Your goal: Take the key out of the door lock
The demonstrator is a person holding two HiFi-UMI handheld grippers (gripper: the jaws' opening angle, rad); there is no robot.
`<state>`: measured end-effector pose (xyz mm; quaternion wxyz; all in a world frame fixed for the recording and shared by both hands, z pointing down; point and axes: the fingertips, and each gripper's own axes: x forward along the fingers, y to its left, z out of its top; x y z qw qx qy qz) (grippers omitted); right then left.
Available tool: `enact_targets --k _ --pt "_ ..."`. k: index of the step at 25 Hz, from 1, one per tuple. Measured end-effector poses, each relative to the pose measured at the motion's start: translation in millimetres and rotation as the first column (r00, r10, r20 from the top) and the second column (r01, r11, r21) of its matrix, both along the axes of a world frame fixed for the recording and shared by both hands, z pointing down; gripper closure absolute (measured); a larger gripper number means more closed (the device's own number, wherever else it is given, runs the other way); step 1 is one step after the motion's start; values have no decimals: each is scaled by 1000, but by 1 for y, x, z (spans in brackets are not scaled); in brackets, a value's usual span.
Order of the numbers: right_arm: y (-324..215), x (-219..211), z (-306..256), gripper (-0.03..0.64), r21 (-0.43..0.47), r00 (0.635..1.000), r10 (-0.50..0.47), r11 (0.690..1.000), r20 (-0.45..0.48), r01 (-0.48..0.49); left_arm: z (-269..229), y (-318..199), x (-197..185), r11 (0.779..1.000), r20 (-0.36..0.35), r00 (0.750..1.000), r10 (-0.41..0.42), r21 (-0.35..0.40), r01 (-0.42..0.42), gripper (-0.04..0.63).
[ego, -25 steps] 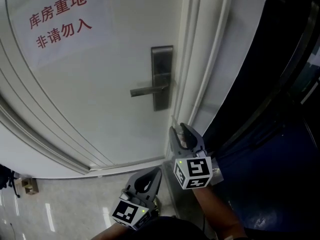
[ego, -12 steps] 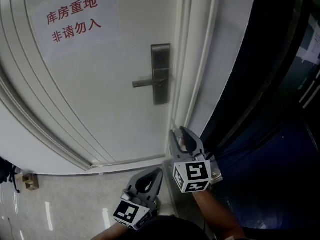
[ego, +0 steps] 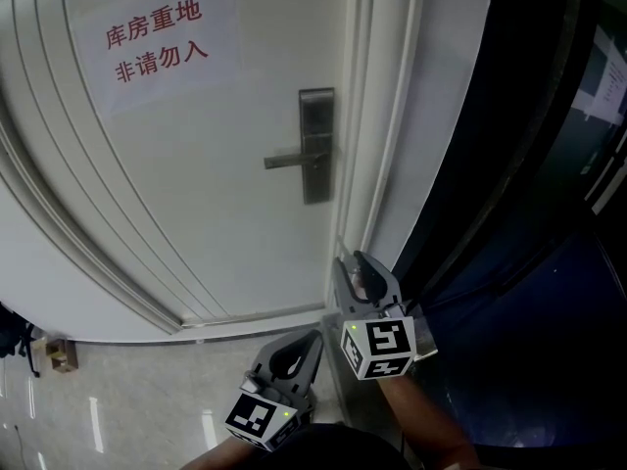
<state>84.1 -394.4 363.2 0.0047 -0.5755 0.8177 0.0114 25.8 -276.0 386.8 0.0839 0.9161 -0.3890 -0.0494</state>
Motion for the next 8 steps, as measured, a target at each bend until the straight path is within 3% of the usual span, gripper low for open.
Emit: enact_targets --k 8 --pt "0 1 -1 482 0 1000 5 1000 -1 -5 0 1 0 1000 -2 1000 5 -2 -5 589"
